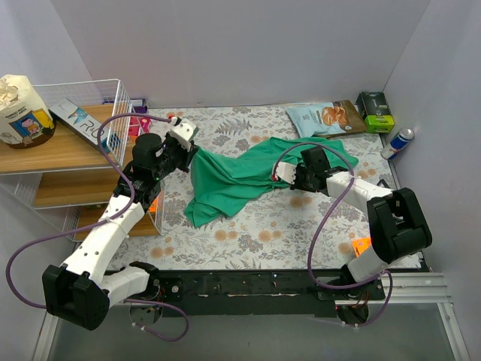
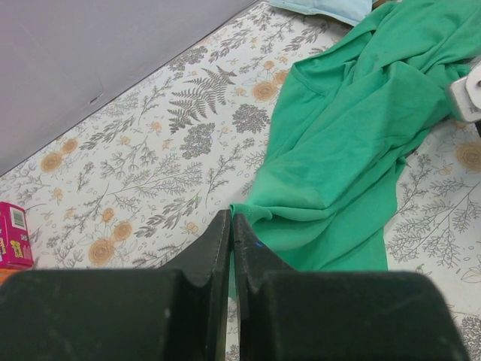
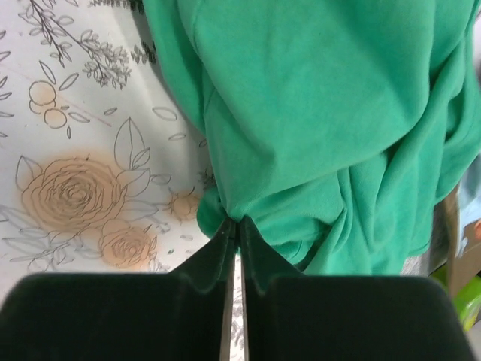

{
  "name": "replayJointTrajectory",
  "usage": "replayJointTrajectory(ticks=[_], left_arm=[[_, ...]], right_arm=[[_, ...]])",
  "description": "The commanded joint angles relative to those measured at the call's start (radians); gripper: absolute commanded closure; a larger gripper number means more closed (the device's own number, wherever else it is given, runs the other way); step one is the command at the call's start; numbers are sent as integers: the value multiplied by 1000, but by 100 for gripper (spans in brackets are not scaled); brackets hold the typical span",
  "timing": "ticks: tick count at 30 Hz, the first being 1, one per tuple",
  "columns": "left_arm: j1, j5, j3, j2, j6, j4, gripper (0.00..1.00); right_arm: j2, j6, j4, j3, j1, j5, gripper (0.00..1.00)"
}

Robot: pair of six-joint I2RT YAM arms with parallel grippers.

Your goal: Remove the brooch from the garment

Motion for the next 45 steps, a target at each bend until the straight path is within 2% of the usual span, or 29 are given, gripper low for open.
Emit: replayJointTrajectory(ticks=[1, 6, 11, 15, 20, 25, 28, 31, 34, 38, 41, 45], left_arm=[[5, -57, 3, -15, 33, -12, 100], [7, -90, 19, -20, 96, -38, 100], [7, -77, 84, 26, 82, 34, 100], [7, -108, 182, 93, 77, 119, 100], [7, -134, 336, 184, 31, 201, 100], [5, -113, 411, 197, 8, 247, 100], [5, -125, 419, 184, 42, 255, 100], [2, -125, 433, 175, 140, 220, 100], [0, -151, 468, 160, 211, 214, 100], [-1, -116, 575, 155, 211, 203, 100], [-1, -125, 696, 170, 174, 218, 100], [-3, -108, 764, 164, 166, 292, 100]], right_arm=[[-22, 1, -103, 80, -1, 50, 99], [-122, 18, -198, 219, -24, 20, 99], [-163, -37, -222, 348, -71, 22, 99], [-119, -76, -216, 523, -126, 20, 99], [-6, -21, -314, 875, -200, -15, 99], [64, -31, -379, 1077, -249, -25, 99], [61, -83, -391, 1115, -306, -113, 99], [41, -139, -445, 1094, -384, -328, 99], [19, -119, -475, 1042, -384, -377, 99], [-37, 21, -529, 1062, -384, -435, 99], [-132, 21, -514, 1040, -383, -423, 99], [-266, 8, -489, 1016, -383, -401, 99]])
